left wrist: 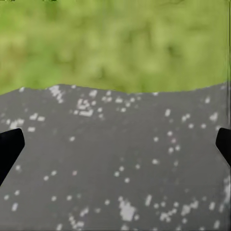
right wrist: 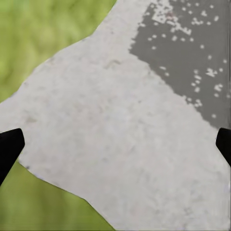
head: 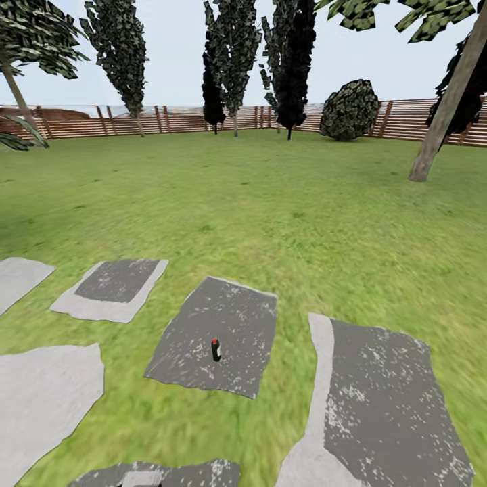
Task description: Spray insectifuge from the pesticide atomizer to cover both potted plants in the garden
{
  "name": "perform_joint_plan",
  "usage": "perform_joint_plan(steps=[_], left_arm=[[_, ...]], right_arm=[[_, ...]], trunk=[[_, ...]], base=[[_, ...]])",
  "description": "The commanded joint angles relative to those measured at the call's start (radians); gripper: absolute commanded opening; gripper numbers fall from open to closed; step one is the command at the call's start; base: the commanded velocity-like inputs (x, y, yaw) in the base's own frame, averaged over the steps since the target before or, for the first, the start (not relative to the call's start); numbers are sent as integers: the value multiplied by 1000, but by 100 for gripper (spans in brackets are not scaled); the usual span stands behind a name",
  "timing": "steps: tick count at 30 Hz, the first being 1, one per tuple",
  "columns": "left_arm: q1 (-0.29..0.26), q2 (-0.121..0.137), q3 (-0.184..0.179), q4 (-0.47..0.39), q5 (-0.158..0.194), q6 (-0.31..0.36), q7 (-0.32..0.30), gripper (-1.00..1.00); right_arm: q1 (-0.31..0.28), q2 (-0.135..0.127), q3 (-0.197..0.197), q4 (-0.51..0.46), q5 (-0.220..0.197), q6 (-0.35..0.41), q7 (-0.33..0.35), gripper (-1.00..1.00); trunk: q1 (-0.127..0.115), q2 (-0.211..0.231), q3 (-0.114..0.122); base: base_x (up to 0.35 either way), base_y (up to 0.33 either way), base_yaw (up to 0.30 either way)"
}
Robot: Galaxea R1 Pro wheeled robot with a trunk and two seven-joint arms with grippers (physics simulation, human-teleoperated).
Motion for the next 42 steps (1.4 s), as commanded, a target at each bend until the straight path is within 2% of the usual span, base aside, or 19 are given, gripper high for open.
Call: perform_joint_plan(steps=[1, 19, 22, 24, 26, 27, 30, 33, 35, 37, 38, 42], left_arm=[[-1, 0, 1, 1, -1, -3, 0, 100], [-1, 1, 2, 0, -1, -4, 1, 100], [-5, 15, 3, -12, -1, -6, 3, 100], [-44, 36, 2, -36, -1, 3, 7, 100], [-93, 43, 0, -50, -1, 9, 7, 100], [-149, 45, -2, -58, -1, 13, 7, 100], [-225, 42, -3, -63, 0, 16, 9, 100], [-265, 37, -2, -67, 5, 16, 10, 100], [-292, 25, -2, -72, 9, 16, 10, 100], [-306, -4, -3, -76, 7, 15, 10, 100], [-310, -18, -3, -77, 5, 14, 9, 100], [-314, -42, -5, -79, 2, 8, 8, 100]], right_arm=[[0, 0, 1, 1, 1, -3, 0, 100], [0, 0, 0, 2, 1, -3, -1, 100], [0, -1, -4, -3, 0, -3, -3, 100], [-2, -1, -5, -45, -2, -2, -3, 100], [-12, -1, -5, -87, -3, -2, -3, 100], [-35, -1, -5, -142, -3, -1, -3, 100], [-89, -1, -5, -220, -2, 0, -3, 100], [-136, -2, -5, -256, -2, 3, -3, 100], [-174, -2, -5, -273, -2, 4, -3, 100], [-194, -3, -6, -280, -2, 4, -3, 100], [-199, -4, -6, -282, -2, 3, -3, 100], [-206, -5, -7, -285, -2, 3, 2, 100]], trunk=[[0, 0, -1], [0, 0, -1], [0, 0, -1], [0, 0, -1], [0, 0, -1], [0, 0, -1], [0, 0, -1], [0, 0, -1], [0, 0, -1], [0, 0, -1], [0, 0, -1], [0, 0, -1]], base=[[164, -231, 105], [194, -209, 12], [297, -21, 0], [125, -7, 0], [49, -3, 0], [22, -1, 0], [11, -1, 0], [4, 0, 0], [2, 0, 0], [0, 0, 0], [0, 0, 0], [0, 0, 0]])
